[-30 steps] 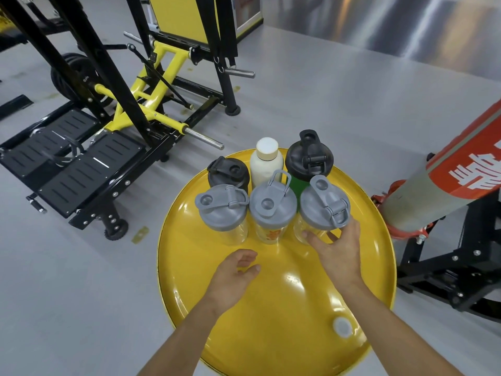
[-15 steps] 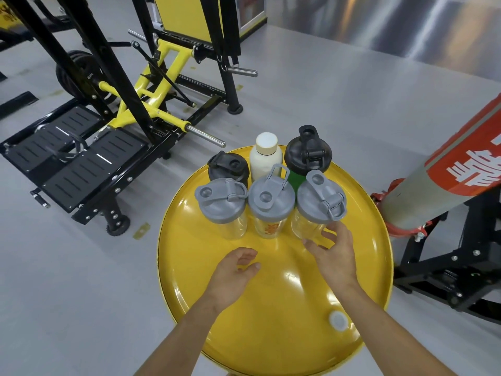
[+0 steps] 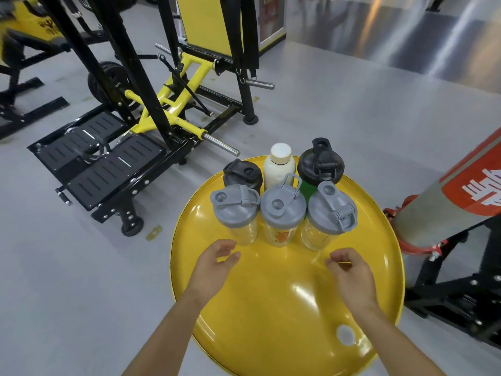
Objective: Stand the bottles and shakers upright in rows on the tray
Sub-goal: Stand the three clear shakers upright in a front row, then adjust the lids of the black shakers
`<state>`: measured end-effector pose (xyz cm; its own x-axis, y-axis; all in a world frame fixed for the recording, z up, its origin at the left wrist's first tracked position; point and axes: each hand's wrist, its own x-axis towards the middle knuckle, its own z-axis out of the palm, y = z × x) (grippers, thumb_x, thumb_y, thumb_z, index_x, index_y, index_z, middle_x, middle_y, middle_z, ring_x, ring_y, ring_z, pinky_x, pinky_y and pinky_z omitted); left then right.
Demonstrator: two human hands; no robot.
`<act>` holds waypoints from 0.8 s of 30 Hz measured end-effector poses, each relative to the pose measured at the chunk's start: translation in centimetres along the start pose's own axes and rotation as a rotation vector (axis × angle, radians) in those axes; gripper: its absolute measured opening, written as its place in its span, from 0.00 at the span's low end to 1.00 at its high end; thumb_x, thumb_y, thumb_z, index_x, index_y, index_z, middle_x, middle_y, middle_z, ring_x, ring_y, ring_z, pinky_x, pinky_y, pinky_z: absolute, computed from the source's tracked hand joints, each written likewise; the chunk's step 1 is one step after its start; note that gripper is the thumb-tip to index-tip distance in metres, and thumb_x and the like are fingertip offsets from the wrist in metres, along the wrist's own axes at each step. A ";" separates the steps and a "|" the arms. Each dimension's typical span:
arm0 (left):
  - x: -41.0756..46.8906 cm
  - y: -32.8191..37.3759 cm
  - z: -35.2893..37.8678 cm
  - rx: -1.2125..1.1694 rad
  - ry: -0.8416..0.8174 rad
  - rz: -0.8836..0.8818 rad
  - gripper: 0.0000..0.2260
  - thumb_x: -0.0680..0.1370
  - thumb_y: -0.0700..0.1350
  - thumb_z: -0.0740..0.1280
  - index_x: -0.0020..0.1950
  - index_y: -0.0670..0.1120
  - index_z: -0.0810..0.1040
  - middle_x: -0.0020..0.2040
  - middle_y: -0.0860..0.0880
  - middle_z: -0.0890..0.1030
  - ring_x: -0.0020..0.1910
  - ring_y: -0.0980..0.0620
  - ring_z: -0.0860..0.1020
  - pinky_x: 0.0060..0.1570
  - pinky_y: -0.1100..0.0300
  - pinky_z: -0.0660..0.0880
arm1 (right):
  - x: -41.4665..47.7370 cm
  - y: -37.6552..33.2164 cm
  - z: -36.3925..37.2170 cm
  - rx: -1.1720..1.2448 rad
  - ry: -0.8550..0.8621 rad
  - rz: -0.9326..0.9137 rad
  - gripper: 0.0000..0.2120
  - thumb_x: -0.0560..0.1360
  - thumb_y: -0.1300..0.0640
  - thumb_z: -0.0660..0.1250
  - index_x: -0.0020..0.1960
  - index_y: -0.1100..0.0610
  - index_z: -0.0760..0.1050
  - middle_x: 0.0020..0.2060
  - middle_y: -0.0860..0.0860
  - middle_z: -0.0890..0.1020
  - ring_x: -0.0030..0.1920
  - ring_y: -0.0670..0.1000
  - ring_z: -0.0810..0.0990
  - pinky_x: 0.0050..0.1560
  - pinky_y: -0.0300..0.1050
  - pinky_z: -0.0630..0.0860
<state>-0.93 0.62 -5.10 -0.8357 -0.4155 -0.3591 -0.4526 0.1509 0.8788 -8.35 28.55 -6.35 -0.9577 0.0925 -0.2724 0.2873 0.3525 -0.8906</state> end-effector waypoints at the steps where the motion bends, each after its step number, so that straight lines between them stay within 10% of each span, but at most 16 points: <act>1: 0.3 0.4 -1.0 0.004 0.027 0.003 0.09 0.79 0.43 0.71 0.59 0.47 0.80 0.57 0.54 0.82 0.58 0.58 0.79 0.45 0.73 0.74 | -0.3 0.1 0.3 -0.003 -0.023 0.002 0.05 0.75 0.66 0.73 0.45 0.58 0.79 0.42 0.52 0.84 0.46 0.56 0.82 0.39 0.38 0.72; 14: 7.1 10.6 -6.4 -0.042 0.113 0.174 0.19 0.81 0.52 0.68 0.70 0.48 0.75 0.68 0.51 0.78 0.64 0.53 0.77 0.65 0.55 0.74 | -2.9 -2.0 5.1 -0.057 -0.244 -0.038 0.08 0.74 0.67 0.73 0.43 0.55 0.80 0.39 0.49 0.85 0.39 0.42 0.80 0.41 0.31 0.74; 24: 11.7 14.3 -3.5 -0.057 -0.173 0.161 0.31 0.75 0.47 0.76 0.77 0.52 0.69 0.75 0.49 0.69 0.68 0.50 0.75 0.56 0.61 0.76 | -3.2 -3.0 5.4 -0.076 -0.221 -0.025 0.07 0.74 0.65 0.74 0.42 0.55 0.80 0.39 0.50 0.85 0.39 0.44 0.80 0.40 0.32 0.74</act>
<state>-16.13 -5.27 4.39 -0.9389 -0.2292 -0.2567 -0.2946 0.1497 0.9438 -6.07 22.18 -4.78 -0.9359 -0.1203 -0.3311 0.2537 0.4222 -0.8703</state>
